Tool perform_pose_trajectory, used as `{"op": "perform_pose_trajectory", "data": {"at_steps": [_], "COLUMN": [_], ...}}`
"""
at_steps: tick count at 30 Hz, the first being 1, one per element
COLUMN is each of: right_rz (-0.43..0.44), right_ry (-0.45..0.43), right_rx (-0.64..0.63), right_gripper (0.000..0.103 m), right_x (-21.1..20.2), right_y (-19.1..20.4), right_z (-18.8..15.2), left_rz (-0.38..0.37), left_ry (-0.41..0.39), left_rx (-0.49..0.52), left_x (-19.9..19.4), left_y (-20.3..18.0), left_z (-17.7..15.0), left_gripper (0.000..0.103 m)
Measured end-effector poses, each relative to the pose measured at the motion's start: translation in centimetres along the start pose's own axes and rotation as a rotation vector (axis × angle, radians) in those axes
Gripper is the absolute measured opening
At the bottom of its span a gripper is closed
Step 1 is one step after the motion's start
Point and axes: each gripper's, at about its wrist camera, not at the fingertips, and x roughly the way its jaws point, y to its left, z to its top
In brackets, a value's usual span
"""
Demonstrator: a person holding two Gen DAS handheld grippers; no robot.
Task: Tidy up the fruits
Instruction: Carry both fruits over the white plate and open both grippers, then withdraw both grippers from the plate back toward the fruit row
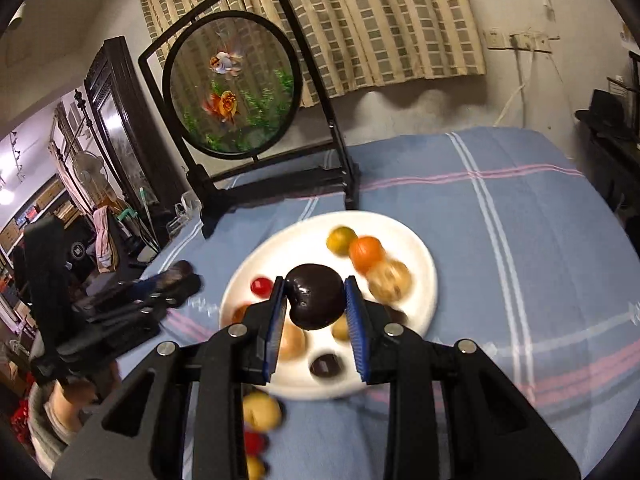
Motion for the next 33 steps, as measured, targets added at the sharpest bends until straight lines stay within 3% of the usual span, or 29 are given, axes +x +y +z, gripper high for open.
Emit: {"op": "perform_pose_trajectory", "data": {"at_steps": [7,14,16,18,25,29,33], "right_rz": [0.02,-0.038,-0.048,-0.036,-0.03,-0.042,-0.019], "right_ry": [0.129,0.204,0.203,0.211,0.161,0.141,0.127], "right_rx": [-0.014,-0.066,-0.06,-0.059,-0.057,-0.074,-0.065], "right_gripper": [0.03,0.03,0.033,0.064,0.065,0.068,0.069], "right_x": [9.6,14.5,15.0,15.3,13.8,13.0,12.3], "right_y": [0.8,0.1,-0.3,-0.5,-0.6,-0.4,0.0], "right_z": [1.3,1.5,1.4,1.2,1.6,2.1,2.6], "left_rz": [-0.006,-0.011,-0.012,-0.005,-0.031,-0.003,0.002], "left_ry": [0.083,0.153,0.177,0.18,0.157,0.128,0.095], "left_rx": [-0.058,-0.058,-0.05,-0.048,-0.064,-0.081,-0.099], "left_x": [8.0,12.7,13.5,13.6,13.0,12.2,10.7], "left_y": [1.4,2.4,2.5,2.8,2.7,3.1,3.7], "left_z": [2.6,2.1,1.8,1.5,1.9,2.4,3.3], "left_gripper": [0.045,0.046,0.046,0.051,0.07,0.09,0.091]}}
